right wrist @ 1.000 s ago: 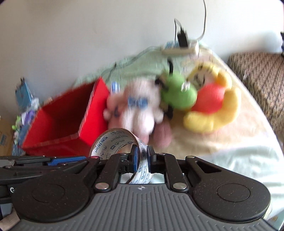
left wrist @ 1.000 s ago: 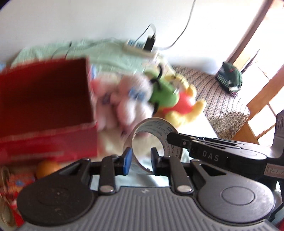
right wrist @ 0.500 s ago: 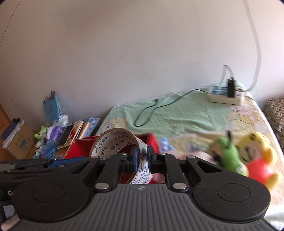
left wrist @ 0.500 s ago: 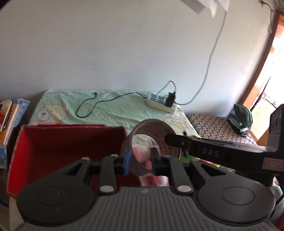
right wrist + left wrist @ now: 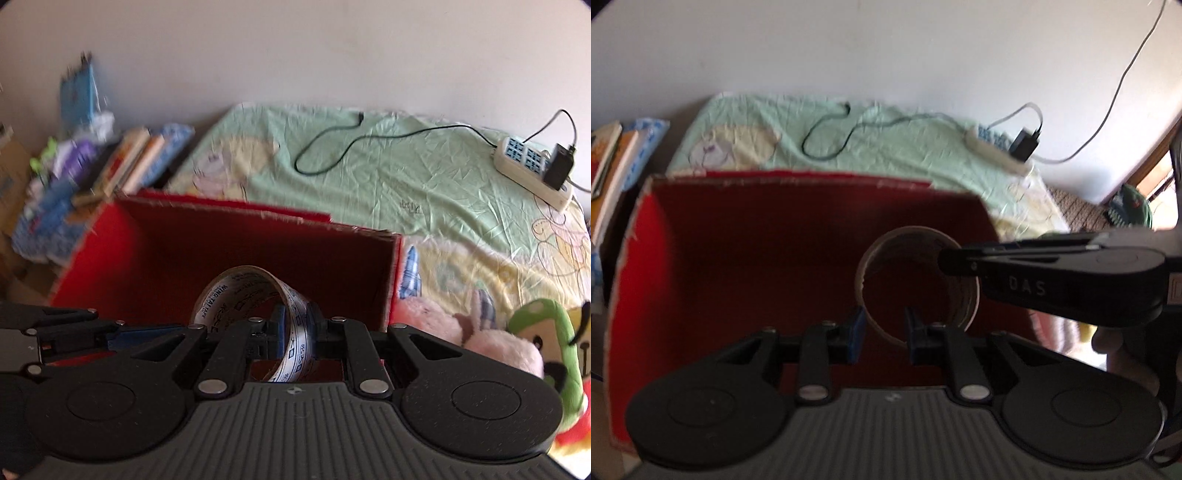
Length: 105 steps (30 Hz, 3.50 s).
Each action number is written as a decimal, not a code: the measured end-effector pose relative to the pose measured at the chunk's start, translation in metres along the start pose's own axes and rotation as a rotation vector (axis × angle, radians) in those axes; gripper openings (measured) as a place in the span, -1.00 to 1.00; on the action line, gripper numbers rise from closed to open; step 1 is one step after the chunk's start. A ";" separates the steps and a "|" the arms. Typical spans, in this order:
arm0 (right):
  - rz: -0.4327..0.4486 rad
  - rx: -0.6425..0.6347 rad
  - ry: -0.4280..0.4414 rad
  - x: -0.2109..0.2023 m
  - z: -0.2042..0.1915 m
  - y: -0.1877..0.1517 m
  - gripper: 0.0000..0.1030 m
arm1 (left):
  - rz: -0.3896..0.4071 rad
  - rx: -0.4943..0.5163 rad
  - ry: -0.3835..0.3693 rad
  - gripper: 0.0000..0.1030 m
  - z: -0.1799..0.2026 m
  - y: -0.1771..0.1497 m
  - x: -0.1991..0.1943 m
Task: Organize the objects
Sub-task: 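Lift the tape roll with the right gripper and carry it into the red box, then open the right gripper to release the tape roll inside the box, then withdraw the right gripper from the box back toward the table items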
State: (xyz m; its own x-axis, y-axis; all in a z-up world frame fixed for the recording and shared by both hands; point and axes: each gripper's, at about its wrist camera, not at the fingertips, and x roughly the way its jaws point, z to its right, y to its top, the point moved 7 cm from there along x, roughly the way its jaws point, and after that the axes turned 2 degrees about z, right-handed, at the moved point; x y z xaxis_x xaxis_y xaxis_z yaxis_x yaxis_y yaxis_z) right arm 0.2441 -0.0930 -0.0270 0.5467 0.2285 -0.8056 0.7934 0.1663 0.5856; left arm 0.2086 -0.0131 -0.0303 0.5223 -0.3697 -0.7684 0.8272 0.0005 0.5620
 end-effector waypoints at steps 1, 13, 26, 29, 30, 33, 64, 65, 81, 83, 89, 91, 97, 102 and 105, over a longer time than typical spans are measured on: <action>-0.019 -0.020 -0.004 0.005 -0.003 -0.001 -0.73 | -0.017 0.001 -0.018 -0.72 -0.001 -0.001 0.006; -0.069 -0.073 -0.126 0.035 -0.008 -0.004 -0.73 | -0.105 0.030 -0.041 -0.72 -0.010 -0.005 0.034; -0.022 0.068 -0.077 0.021 0.012 0.007 -0.42 | -0.063 0.029 0.061 -0.71 -0.043 -0.004 0.016; -0.035 0.118 0.058 0.014 -0.001 0.003 -0.43 | -0.053 0.034 0.104 -0.71 -0.047 -0.002 0.017; -0.040 0.121 0.096 0.013 -0.007 0.001 -0.43 | -0.048 0.037 0.119 -0.71 -0.048 -0.002 0.015; -0.076 0.103 0.165 0.016 -0.027 -0.006 -0.43 | -0.037 0.054 0.172 -0.70 -0.050 -0.001 0.014; 0.025 0.186 0.137 -0.015 -0.001 -0.040 -0.40 | 0.013 0.078 0.431 -0.20 -0.012 -0.007 -0.019; 0.036 0.184 0.141 -0.019 0.000 -0.041 -0.40 | 0.019 0.076 0.442 -0.20 -0.009 -0.008 -0.023; 0.160 0.132 0.247 -0.079 0.002 -0.073 -0.40 | 0.084 0.028 0.561 0.02 0.038 -0.043 -0.066; 0.169 0.121 0.255 -0.084 0.001 -0.077 -0.40 | 0.083 0.017 0.567 0.07 0.042 -0.049 -0.068; 0.175 0.110 0.276 -0.094 0.003 -0.094 -0.40 | 0.077 -0.001 0.583 0.16 0.054 -0.067 -0.072; 0.167 0.120 0.288 -0.095 0.005 -0.100 -0.40 | 0.070 -0.003 0.588 0.17 0.057 -0.074 -0.072; 0.148 0.159 0.303 -0.097 0.009 -0.120 -0.40 | 0.041 -0.002 0.592 0.17 0.064 -0.089 -0.068; 0.114 0.211 0.329 -0.094 0.013 -0.134 -0.40 | 0.010 0.004 0.594 0.17 0.066 -0.102 -0.062; 0.092 0.234 0.338 -0.091 0.014 -0.143 -0.40 | -0.004 0.002 0.596 0.17 0.066 -0.108 -0.060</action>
State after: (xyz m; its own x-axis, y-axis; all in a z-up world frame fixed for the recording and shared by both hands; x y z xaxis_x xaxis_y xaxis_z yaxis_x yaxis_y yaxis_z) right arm 0.0851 -0.1512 -0.0390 0.5301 0.5404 -0.6534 0.8064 -0.0831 0.5856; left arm 0.0747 -0.0520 -0.0248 0.5460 0.2156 -0.8096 0.8293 -0.0017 0.5588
